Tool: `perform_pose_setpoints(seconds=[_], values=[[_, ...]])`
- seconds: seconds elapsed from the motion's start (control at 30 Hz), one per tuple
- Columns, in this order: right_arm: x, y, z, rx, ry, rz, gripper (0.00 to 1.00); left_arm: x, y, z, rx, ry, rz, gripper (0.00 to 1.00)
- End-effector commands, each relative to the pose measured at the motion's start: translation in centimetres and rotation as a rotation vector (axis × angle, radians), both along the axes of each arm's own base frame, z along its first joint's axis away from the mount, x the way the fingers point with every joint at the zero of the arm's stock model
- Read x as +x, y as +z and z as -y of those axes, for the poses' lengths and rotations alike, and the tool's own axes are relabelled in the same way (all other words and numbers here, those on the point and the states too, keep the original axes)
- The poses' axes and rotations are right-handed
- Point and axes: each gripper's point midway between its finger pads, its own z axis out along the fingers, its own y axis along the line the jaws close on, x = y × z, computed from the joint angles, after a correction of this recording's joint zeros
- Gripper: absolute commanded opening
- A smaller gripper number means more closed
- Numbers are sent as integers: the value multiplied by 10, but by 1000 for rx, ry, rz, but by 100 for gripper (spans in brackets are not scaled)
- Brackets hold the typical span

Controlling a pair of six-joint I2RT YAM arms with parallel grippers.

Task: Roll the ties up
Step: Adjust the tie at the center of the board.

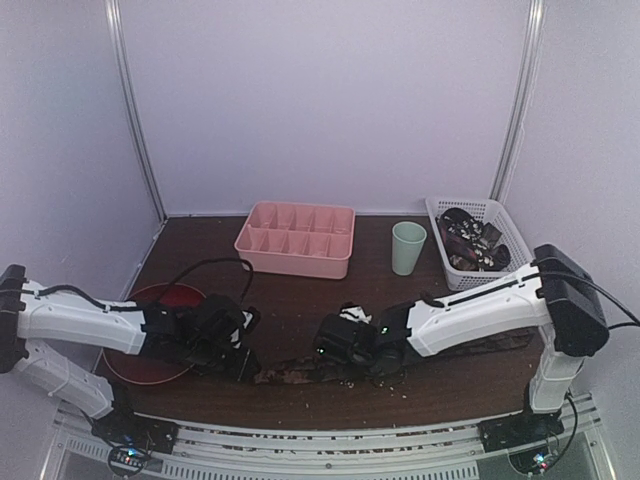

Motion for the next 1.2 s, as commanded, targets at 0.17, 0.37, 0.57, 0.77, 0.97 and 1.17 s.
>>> perform_pose_setpoints(seconds=[0.17, 0.37, 0.57, 0.77, 0.97, 1.17], values=[[-5, -29, 16, -111, -9, -24, 45, 5, -23, -18, 84, 72, 13, 22], [-5, -44, 24, -154, -19, -29, 35, 3, -32, -20, 108, 69, -2, 20], [0, -28, 22, -126, -19, 6, 14, 7, -20, -16, 75, 73, 21, 20], [9, -6, 16, -107, -8, 66, 3, 6, -24, -21, 103, 73, 21, 20], [15, 8, 15, -109, -12, 103, 0, 8, -23, -20, 102, 81, 26, 20], [23, 15, 16, -120, -3, 137, 0, 8, -28, -23, 127, 84, 23, 20]])
